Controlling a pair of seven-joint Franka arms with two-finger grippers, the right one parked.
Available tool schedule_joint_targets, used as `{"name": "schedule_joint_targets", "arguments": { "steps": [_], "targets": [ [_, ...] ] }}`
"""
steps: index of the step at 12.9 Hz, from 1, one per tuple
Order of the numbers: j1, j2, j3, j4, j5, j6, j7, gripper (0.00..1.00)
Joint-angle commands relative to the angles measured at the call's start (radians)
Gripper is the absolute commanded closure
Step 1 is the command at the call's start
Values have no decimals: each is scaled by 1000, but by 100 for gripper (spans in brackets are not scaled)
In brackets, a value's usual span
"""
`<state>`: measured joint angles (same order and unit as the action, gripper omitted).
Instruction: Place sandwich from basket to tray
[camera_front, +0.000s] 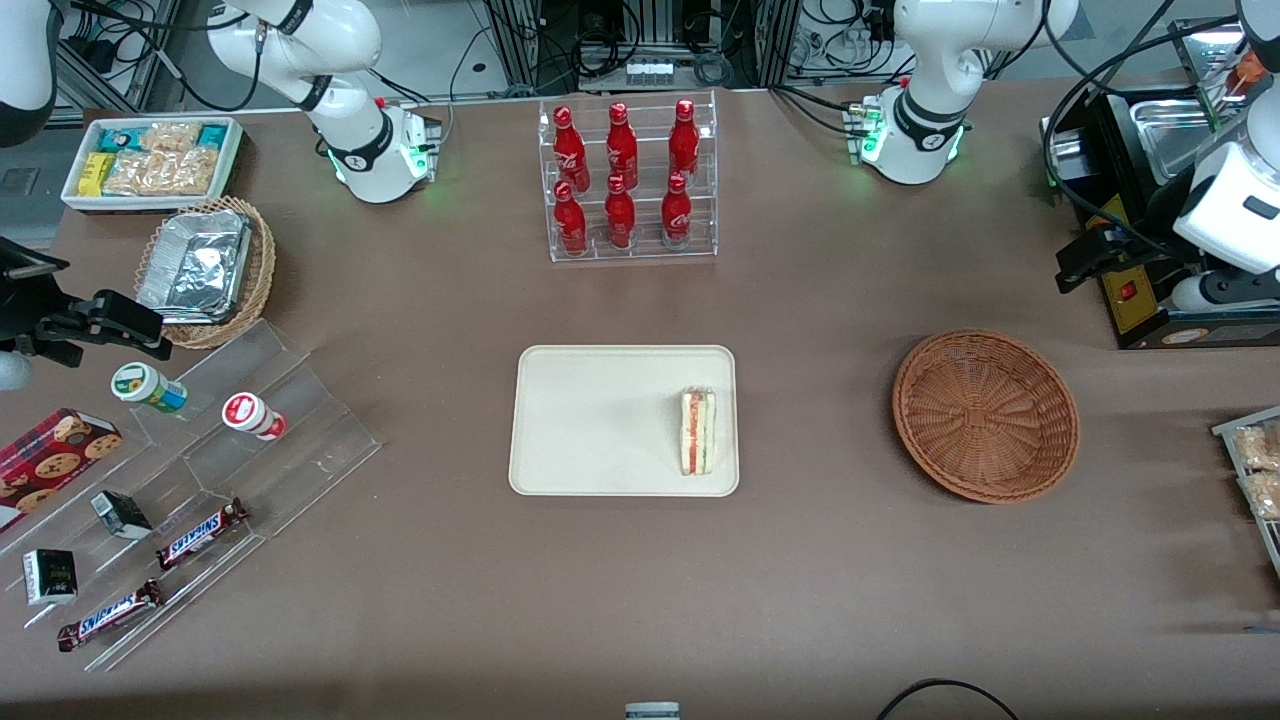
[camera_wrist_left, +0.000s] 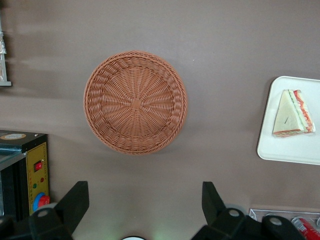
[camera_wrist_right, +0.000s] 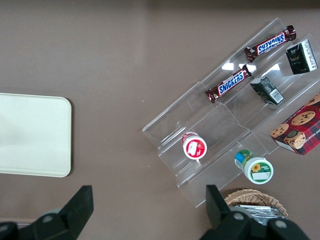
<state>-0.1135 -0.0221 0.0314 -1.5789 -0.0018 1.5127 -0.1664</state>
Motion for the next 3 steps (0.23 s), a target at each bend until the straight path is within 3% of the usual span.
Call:
{"name": "schedule_joint_targets", "arguments": {
  "steps": [1,3],
  "targets": [
    [-2,-13,-4,-9,-7,-17,30,0],
    [-2,-15,-4,-7,3,-22,34,0]
  ]
}}
